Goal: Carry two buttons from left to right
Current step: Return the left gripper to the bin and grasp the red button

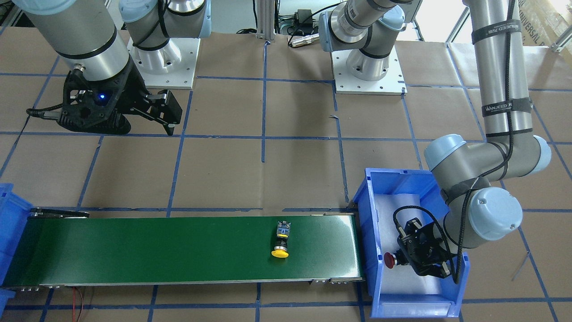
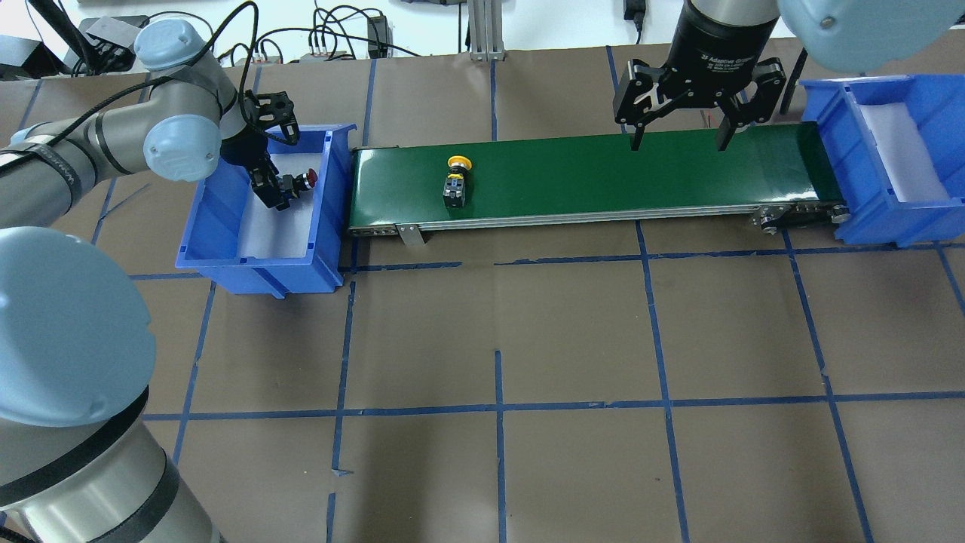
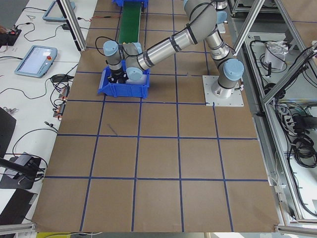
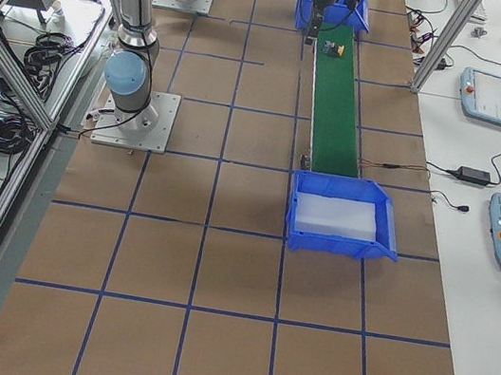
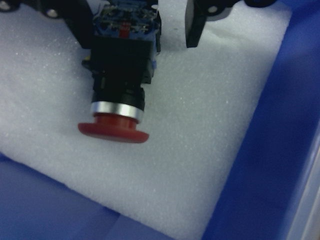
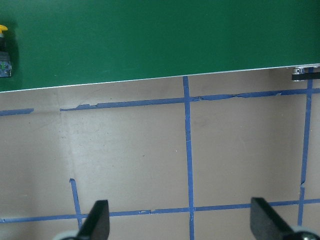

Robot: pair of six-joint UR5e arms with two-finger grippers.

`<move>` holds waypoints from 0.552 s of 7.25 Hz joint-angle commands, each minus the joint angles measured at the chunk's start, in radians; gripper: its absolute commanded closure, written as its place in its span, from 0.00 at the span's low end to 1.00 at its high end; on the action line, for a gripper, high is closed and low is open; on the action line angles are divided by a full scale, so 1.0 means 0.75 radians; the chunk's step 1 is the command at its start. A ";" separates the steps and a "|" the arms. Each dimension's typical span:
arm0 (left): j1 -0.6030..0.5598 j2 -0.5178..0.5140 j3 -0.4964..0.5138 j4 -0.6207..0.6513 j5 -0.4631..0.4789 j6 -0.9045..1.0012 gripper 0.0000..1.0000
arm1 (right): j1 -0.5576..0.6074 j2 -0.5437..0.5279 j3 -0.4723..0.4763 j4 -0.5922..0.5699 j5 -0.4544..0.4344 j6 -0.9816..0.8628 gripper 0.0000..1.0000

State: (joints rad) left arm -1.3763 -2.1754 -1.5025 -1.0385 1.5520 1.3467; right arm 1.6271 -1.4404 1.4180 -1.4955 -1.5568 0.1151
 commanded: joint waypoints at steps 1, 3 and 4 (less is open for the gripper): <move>-0.010 0.055 0.001 0.002 0.001 -0.201 0.82 | -0.001 0.008 0.007 0.004 0.002 0.004 0.00; -0.018 0.212 -0.001 0.000 0.011 -0.335 0.82 | 0.001 0.012 -0.009 -0.010 0.004 0.010 0.00; -0.036 0.268 -0.001 -0.012 0.025 -0.515 0.81 | 0.003 0.006 -0.013 -0.010 0.004 0.012 0.00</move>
State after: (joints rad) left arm -1.3907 -2.0354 -1.5027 -1.0400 1.5608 1.0908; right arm 1.6277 -1.4332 1.4123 -1.5020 -1.5545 0.1214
